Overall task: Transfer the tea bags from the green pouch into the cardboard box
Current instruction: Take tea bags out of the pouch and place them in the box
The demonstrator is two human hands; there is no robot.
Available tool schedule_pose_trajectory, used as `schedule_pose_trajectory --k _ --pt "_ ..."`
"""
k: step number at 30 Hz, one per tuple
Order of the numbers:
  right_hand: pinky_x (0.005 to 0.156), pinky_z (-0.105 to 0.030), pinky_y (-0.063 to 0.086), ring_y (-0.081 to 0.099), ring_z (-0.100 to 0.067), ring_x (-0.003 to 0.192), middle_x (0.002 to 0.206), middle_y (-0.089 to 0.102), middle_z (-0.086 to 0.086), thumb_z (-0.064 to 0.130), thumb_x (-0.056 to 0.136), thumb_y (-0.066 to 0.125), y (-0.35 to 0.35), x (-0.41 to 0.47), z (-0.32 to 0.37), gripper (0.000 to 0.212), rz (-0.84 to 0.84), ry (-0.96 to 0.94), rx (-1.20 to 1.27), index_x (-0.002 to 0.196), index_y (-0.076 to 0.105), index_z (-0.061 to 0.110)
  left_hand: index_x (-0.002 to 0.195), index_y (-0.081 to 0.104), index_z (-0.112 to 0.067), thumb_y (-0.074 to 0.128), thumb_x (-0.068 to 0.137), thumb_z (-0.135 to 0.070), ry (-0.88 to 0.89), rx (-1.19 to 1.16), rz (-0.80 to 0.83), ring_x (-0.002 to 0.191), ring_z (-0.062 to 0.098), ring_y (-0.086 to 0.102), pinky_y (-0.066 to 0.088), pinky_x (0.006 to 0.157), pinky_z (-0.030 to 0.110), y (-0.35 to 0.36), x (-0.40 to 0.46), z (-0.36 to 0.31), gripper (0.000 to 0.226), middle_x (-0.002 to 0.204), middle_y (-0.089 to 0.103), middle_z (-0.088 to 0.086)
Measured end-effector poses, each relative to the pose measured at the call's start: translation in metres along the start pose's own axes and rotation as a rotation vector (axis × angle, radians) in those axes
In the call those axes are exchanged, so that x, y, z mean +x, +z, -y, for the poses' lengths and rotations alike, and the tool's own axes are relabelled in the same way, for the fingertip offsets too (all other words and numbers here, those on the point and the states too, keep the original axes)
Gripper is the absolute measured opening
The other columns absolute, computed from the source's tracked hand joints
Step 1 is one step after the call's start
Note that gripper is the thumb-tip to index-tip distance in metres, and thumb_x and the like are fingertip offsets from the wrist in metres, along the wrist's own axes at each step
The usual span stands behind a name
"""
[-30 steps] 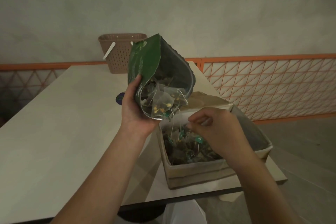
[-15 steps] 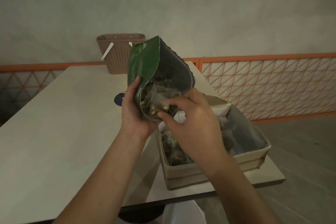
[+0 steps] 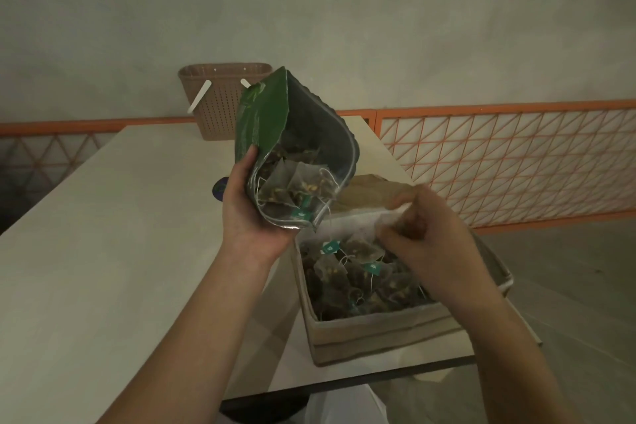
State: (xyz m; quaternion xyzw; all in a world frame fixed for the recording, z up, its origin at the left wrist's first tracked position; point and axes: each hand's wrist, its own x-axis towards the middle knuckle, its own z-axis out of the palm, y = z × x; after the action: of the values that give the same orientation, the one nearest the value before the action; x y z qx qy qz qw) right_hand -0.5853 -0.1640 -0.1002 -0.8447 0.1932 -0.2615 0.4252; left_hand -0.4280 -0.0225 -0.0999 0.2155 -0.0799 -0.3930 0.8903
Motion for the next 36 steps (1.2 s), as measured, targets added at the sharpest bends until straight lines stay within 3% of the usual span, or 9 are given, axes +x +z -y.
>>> schedule_pose_trajectory --k 2,5,7,13,16,20,26,31,36 --pt "0.065 -0.026 0.052 0.061 -0.007 0.076 0.086 0.064 0.010 0.025 0.086 0.069 -0.002 0.000 -0.013 0.014 0.010 0.041 -0.302 0.095 0.061 0.033 0.147 0.053 -0.024 0.051 0.097 -0.048 0.008 0.006 0.011 0.109 0.034 0.068 0.060 0.080 0.043 0.001 0.000 -0.001 0.055 0.144 0.059 0.009" --pt "0.098 -0.039 0.042 0.048 -0.022 0.117 0.122 0.054 0.003 0.040 0.087 0.064 -0.002 0.001 -0.020 0.022 0.126 0.098 -0.622 0.108 0.063 0.037 0.147 0.054 -0.024 0.052 0.097 -0.048 0.012 0.007 0.014 0.113 0.034 0.066 0.060 0.081 0.043 0.002 0.000 -0.002 0.055 0.146 0.057 0.010" --pt "0.105 -0.043 0.031 0.034 -0.025 0.128 0.131 0.044 0.004 0.051 0.085 0.061 0.003 0.002 -0.015 0.031 0.116 0.069 -0.633 0.113 0.062 0.039 0.147 0.054 -0.024 0.053 0.096 -0.048 0.009 0.013 0.013 0.116 0.034 0.063 0.060 0.081 0.043 0.002 0.000 -0.001 0.056 0.147 0.056 0.010" --pt "0.094 -0.025 0.047 0.048 -0.012 0.113 0.118 0.043 0.013 0.044 0.083 0.065 0.026 0.003 0.028 0.030 -0.138 -0.252 0.000 0.111 0.058 0.038 0.143 0.058 -0.020 0.055 0.095 -0.050 0.005 0.031 -0.030 0.129 0.033 0.057 0.060 0.083 0.043 0.003 0.000 0.000 0.057 0.143 0.059 0.013" --pt "0.095 -0.023 0.046 0.046 -0.013 0.118 0.126 0.038 0.007 0.046 0.085 0.065 0.037 0.011 0.038 0.044 -0.093 -0.279 -0.064 0.127 0.053 0.042 0.144 0.057 -0.018 0.055 0.094 -0.052 0.004 0.051 -0.053 0.131 0.030 0.057 0.059 0.089 0.040 0.003 -0.001 -0.001 0.060 0.144 0.059 0.013" --pt "0.088 -0.024 0.048 0.048 -0.018 0.113 0.121 0.045 0.000 0.041 0.083 0.070 0.050 0.022 0.037 0.027 -0.156 -0.293 -0.164 0.109 0.067 0.032 0.144 0.057 -0.019 0.061 0.089 -0.050 0.010 0.029 -0.073 0.126 0.027 0.058 0.057 0.094 0.039 0.003 -0.003 -0.001 0.063 0.148 0.055 0.009" --pt "0.082 -0.015 0.048 0.058 -0.009 0.099 0.110 0.055 0.006 0.031 0.088 0.067 0.032 0.018 0.041 0.008 -0.143 -0.219 0.215 0.092 0.065 0.024 0.145 0.055 -0.020 0.054 0.095 -0.051 0.010 0.032 -0.004 0.123 0.036 0.062 0.058 0.088 0.047 0.003 0.000 -0.003 0.059 0.144 0.058 0.015" --pt "0.079 -0.044 0.057 0.065 -0.032 0.089 0.098 0.065 -0.016 0.023 0.093 0.061 0.000 0.012 0.036 0.016 -0.152 -0.154 0.446 0.096 0.053 0.010 0.150 0.049 -0.023 0.052 0.097 -0.049 -0.014 0.029 0.054 0.139 0.034 0.049 0.054 0.098 0.048 0.001 0.005 -0.003 0.058 0.152 0.051 0.010" --pt "0.065 -0.025 0.055 0.068 -0.021 0.073 0.101 0.065 -0.010 0.000 0.090 0.062 -0.023 0.012 0.012 0.022 -0.159 -0.114 0.486 0.097 0.050 0.017 0.149 0.050 -0.024 0.050 0.099 -0.048 -0.018 0.032 0.089 0.136 0.035 0.051 0.055 0.093 0.048 0.004 0.005 -0.001 0.056 0.151 0.052 0.010"
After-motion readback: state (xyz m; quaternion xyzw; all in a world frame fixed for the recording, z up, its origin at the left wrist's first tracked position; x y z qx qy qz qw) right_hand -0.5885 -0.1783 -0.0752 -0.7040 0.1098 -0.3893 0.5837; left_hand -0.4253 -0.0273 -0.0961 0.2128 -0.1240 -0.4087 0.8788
